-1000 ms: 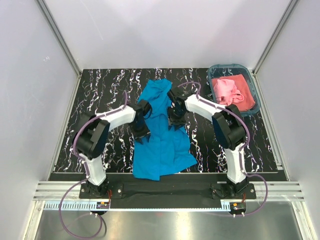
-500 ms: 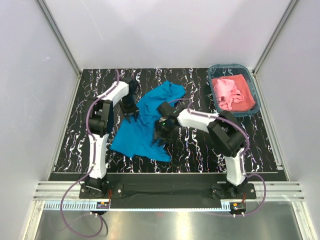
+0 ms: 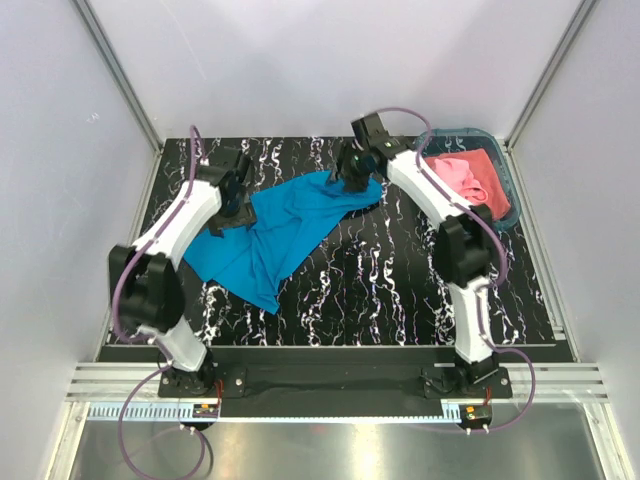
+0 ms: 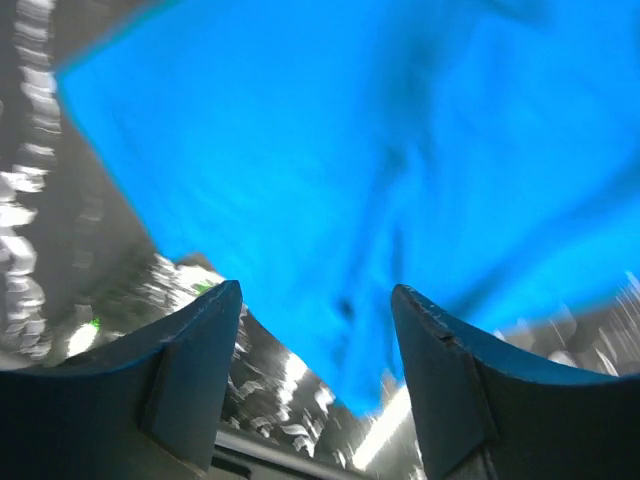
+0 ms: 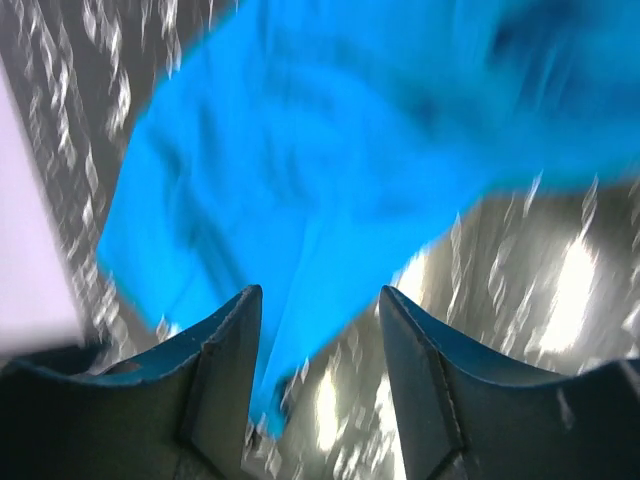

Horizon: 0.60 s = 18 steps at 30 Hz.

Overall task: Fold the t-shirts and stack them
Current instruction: Flatten the tshirt out

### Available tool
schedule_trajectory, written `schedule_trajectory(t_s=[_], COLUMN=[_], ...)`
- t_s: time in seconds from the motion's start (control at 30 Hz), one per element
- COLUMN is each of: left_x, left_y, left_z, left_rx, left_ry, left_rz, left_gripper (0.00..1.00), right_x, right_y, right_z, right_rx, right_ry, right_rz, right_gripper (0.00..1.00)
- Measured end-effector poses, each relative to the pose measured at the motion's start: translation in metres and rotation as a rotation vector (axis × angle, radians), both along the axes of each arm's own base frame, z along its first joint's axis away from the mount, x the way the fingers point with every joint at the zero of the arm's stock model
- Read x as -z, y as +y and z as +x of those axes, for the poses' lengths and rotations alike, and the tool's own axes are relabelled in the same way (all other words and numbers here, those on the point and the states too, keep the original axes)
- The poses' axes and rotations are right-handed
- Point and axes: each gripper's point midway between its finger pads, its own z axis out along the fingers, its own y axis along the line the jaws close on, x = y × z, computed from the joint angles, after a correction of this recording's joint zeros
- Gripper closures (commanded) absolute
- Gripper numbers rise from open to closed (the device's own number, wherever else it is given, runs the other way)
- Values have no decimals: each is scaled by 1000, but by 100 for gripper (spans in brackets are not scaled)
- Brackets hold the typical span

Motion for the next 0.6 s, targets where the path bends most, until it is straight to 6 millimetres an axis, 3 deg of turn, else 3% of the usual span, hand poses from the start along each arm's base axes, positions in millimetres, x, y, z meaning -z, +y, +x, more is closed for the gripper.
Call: schedule_trajectory(t_s=[0.1, 0.2, 0.3, 0.43, 0.6], left_x=[1, 33, 75, 107, 111], left_y=[-27, -44, -51, -48, -46], left_z=[-16, -25, -33, -43, -31], left_rx=[73, 102, 104, 84, 67], left_ry=[-25, 60, 181, 289, 358], left_rz=[-110, -180, -201, -168, -140], left_gripper=[40, 40, 39, 37, 37], right_x=[5, 35, 77, 119, 127], right_y=[0, 0, -10, -39, -68], right_z=[45, 68, 73, 74, 75], right_rx=[17, 22, 26, 59, 107], right_ry=[-76, -72, -6, 86, 123], right_rz=[-60, -117, -157, -200, -202], right_gripper=[44, 45, 45, 46, 46])
